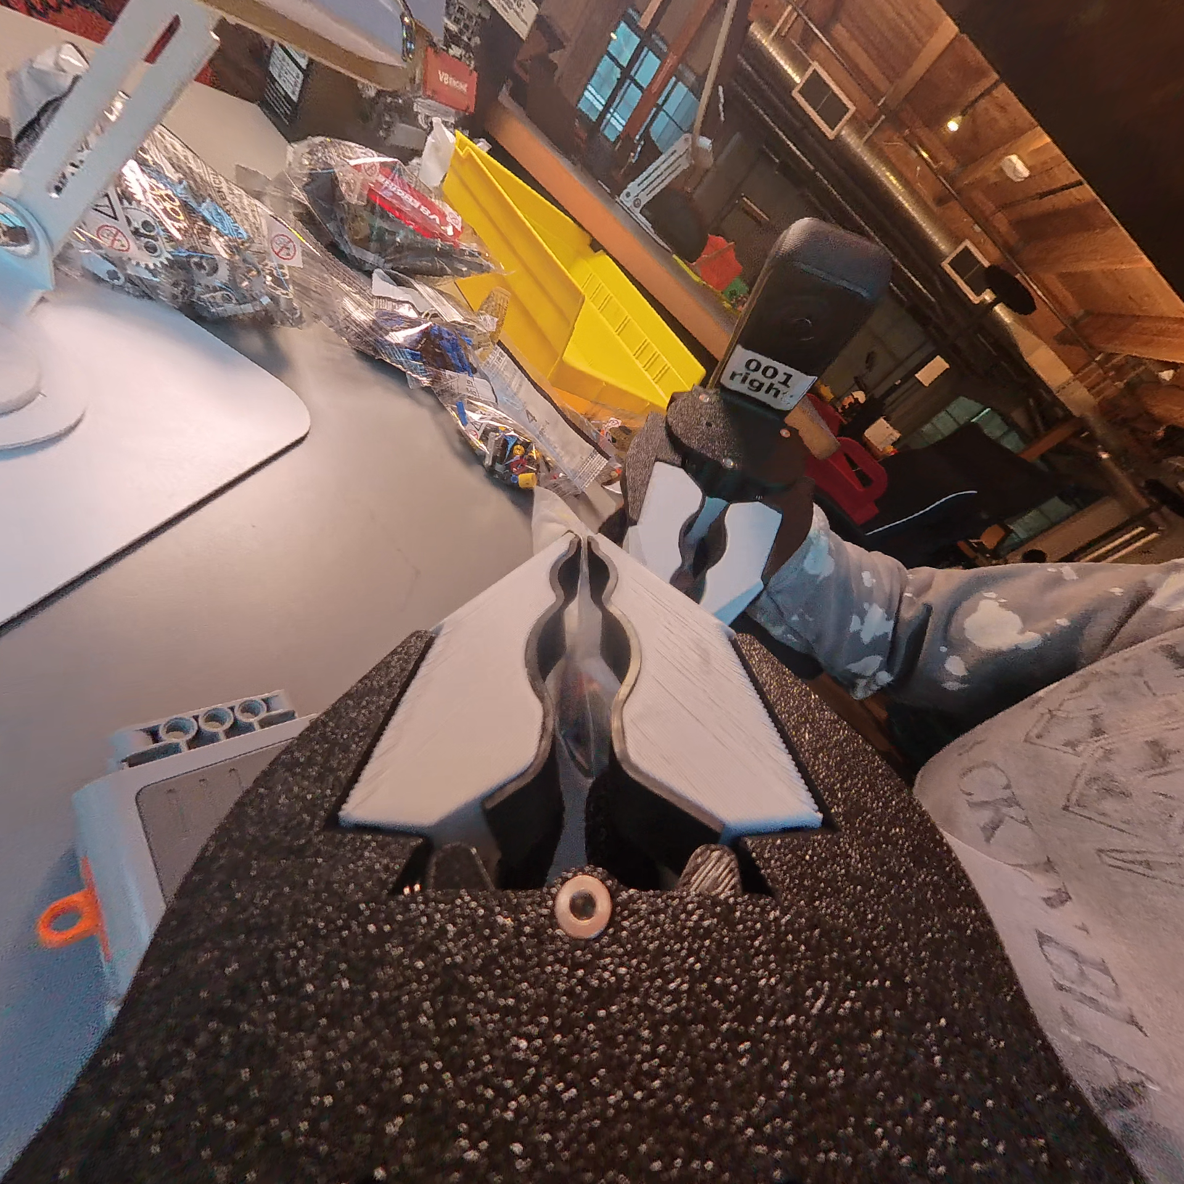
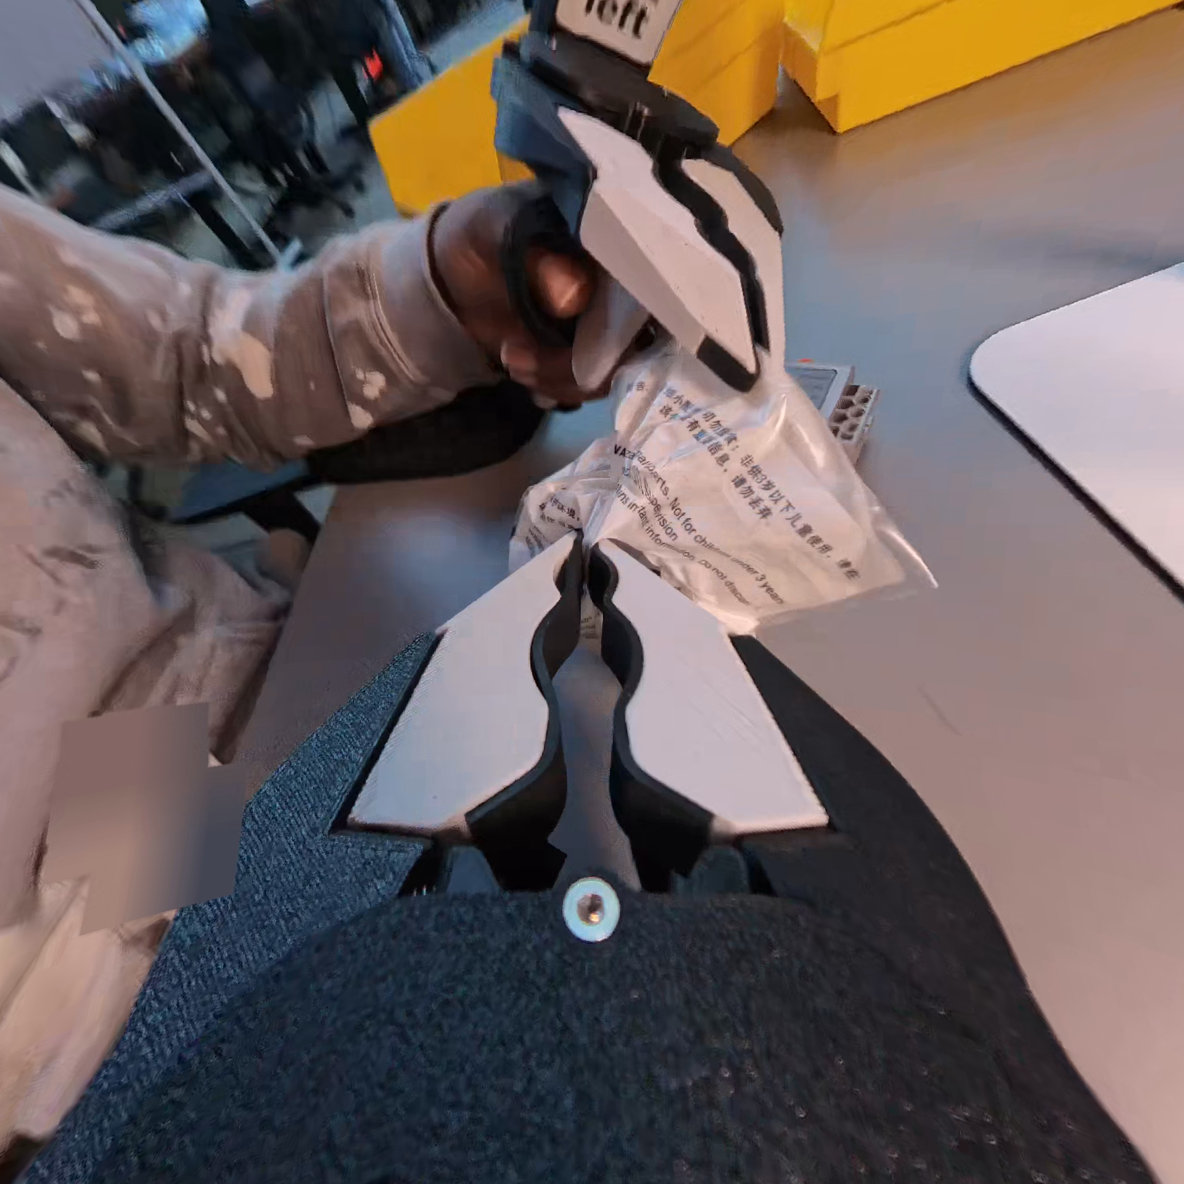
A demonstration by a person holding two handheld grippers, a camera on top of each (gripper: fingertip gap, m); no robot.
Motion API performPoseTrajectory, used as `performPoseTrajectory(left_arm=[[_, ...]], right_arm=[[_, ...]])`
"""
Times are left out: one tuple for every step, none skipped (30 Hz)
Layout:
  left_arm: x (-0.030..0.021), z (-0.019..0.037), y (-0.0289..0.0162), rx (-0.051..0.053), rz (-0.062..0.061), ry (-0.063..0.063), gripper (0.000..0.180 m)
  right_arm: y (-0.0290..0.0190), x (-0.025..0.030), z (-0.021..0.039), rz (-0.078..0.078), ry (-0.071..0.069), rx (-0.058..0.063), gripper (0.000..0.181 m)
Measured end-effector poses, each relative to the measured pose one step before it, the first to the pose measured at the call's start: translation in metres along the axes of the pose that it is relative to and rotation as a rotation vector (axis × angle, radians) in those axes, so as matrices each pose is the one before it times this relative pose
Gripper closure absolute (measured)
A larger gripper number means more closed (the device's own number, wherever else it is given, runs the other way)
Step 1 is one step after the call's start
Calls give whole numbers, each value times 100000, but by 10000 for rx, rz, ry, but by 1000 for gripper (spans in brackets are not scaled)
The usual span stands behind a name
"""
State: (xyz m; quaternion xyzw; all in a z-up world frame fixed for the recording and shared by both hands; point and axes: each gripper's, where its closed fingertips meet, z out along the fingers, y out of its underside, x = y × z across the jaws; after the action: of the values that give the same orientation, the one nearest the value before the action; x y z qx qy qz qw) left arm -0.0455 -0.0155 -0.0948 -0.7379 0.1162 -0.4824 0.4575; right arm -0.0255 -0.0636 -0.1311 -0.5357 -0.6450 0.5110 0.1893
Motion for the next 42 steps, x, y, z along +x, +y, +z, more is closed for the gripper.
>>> performPoseTrajectory(left_arm=[[132,-158,-8,-73,-81,145,179],[42,-124,-72,-12,-3,43,178],[97,-62,7,-99,41,34,174],[364,46,231,-264,23,131,168],[589,227,328,-326,82,157,160],[550,426,263,-250,188,52,156],[481,672,305,-276,206,-21,154],[446,863,488,-416,138,-27,149],[377,979,568,-481,81,-39,141],[311,975,687,-524,56,-14,138],[77,904,797,-556,75,-64,138],[-292,711,660,-412,116,-221,144],[-238,393,364,-169,100,-105,150],[-393,145,303,-119,-75,-150,162],[-439,120,384,-163,28,-200,165],[25,114,342,-119,64,51,170],[23,154,242,-64,110,-4,179],[-334,207,308,-122,308,-312,180],[-448,206,432,-239,478,-462,180],[-469,153,317,-232,447,-532,180],[-400,88,124,-157,416,-501,180],[-355,167,231,-212,379,-430,180],[-378,321,311,-225,336,-408,180],[-261,393,349,-210,260,-317,180],[-245,328,281,-158,247,-312,180],[-273,139,143,-93,224,-308,180],[-226,23,11,-19,130,-201,180],[-216,5,-28,11,69,-136,180],[49,58,16,-22,-6,48,180],[168,89,-57,3,-18,72,180],[60,57,-87,-2,102,-67,180],[39,46,-46,-30,105,-45,180],[-22,59,-33,-13,22,7,180],[-41,53,0,-14,-48,64,180],[-65,-8,-69,42,-92,78,180],[12,-52,-56,23,-68,84,180],[40,-40,-28,13,-13,41,180],[144,5,86,-44,26,62,180],[158,19,59,-6,-3,57,180],[140,13,39,10,-5,42,180],[45,-53,-64,65,10,-2,180],[41,-61,-131,50,-6,32,180]], right_arm=[[824,325,-805,-648,468,-720,181],[958,187,-670,-688,432,-796,181],[966,-83,-524,-655,278,-782,181],[709,-114,-385,-599,287,-615,181],[482,-239,-285,-402,149,-521,181],[308,-454,-158,-348,-21,-447,181],[160,-537,-39,-359,-111,-381,181],[9,-503,97,-339,-142,-307,181],[-129,-336,187,-294,-82,-236,181],[-177,-43,222,-232,56,-184,181],[-167,50,199,-189,88,-118,181],[-209,-1,145,-157,46,-8,181],[332,-78,163,-72,-15,-223,181],[68,348,72,-63,260,56,181],[-220,58,-1,79,58,264,181],[-201,-55,20,94,-8,243,181],[-200,124,39,-103,197,205,181],[-93,199,118,-174,301,79,181],[196,55,227,-153,232,-124,181],[38,-23,244,-190,228,-33,181],[-17,-290,247,-72,48,9,181],[35,-435,274,72,-91,-36,181],[-95,-283,246,3,1,45,181],[-31,-436,254,19,-107,8,181],[-37,-360,239,81,-83,35,181],[-42,-335,174,153,-81,75,181],[-47,-178,81,169,19,82,181],[-31,-104,2,92,99,56,181],[-74,-302,-34,78,0,49,181],[-66,-382,-28,44,-34,20,181],[0,-247,-79,12,25,-25,181],[42,-237,-109,-2,24,-35,181],[101,-155,-121,21,40,-40,181],[94,-133,-111,63,21,-3,181],[87,-115,-105,90,8,31,181],[72,-148,-117,85,5,36,181],[56,-139,-113,34,55,27,181],[-2,-223,-110,42,43,58,181],[5,-222,-166,31,29,54,181],[-46,-143,-196,47,63,85,181],[-16,-76,-194,51,56,68,181],[-60,-109,-181,70,-3,92,181]])
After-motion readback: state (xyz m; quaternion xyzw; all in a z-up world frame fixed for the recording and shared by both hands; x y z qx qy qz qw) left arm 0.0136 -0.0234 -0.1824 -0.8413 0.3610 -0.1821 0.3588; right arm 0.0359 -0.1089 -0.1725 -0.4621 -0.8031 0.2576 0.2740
